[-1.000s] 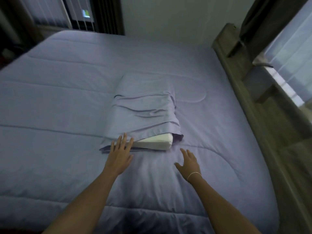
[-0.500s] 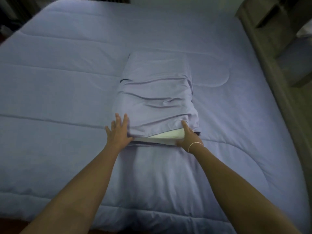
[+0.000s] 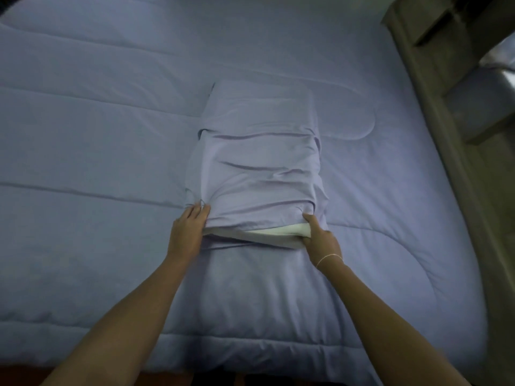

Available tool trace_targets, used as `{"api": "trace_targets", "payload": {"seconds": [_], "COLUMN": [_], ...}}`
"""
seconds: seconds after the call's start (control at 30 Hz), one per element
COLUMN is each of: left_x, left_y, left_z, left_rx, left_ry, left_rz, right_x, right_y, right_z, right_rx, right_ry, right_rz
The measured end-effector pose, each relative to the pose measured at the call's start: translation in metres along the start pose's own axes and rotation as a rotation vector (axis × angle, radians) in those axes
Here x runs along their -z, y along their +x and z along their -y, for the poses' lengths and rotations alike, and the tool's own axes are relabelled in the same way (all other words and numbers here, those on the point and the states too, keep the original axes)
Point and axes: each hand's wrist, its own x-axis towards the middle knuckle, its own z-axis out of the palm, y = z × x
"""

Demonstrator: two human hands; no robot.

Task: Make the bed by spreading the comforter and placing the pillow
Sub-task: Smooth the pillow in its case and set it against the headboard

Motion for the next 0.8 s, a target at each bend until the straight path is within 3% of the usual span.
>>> {"api": "trace_targets", "payload": {"seconds": [0.1,0.2,0.3,0.33,0.5,0.57,0.67,0.8], "left_x": [-0.004,-0.008,-0.008,-0.005,0.035,0.051,0.062,0.07], "left_y": [-0.026,-0.029,-0.021,-0.017,0.0,0.0,-0.01,-0.039], "left_z": [0.014,0.02,0.013,0.007,-0.007,-0.008,0.002,0.041], "left_rx": [0.034,0.307,0.603,0.616,0.504,0.537,0.507,0.37], "left_ry": [-0.093,-0.154,-0.241,-0.258,-0.346,-0.418,-0.431,-0.368], "left_rz": [0.035,0.028,0.095,0.085,-0.194,-0.248,-0.128,0.049], "right_x": [-0.016,-0.02,-0.019,-0.014,0.034,0.042,0.042,0.043], "right_y": [-0.017,-0.005,0.003,0.003,-0.004,-0.012,-0.023,-0.05], "right_z": [-0.008,-0.01,-0.001,0.003,0.015,0.012,-0.005,-0.042], "right_rx": [-0.012,-0.055,-0.144,-0.159,-0.138,-0.127,-0.101,-0.128], "right_ry": [0.209,0.396,0.331,0.308,0.415,0.405,0.215,0.069], "right_rz": [-0.05,-0.206,-0.039,-0.015,-0.235,-0.198,-0.125,-0.161]}}
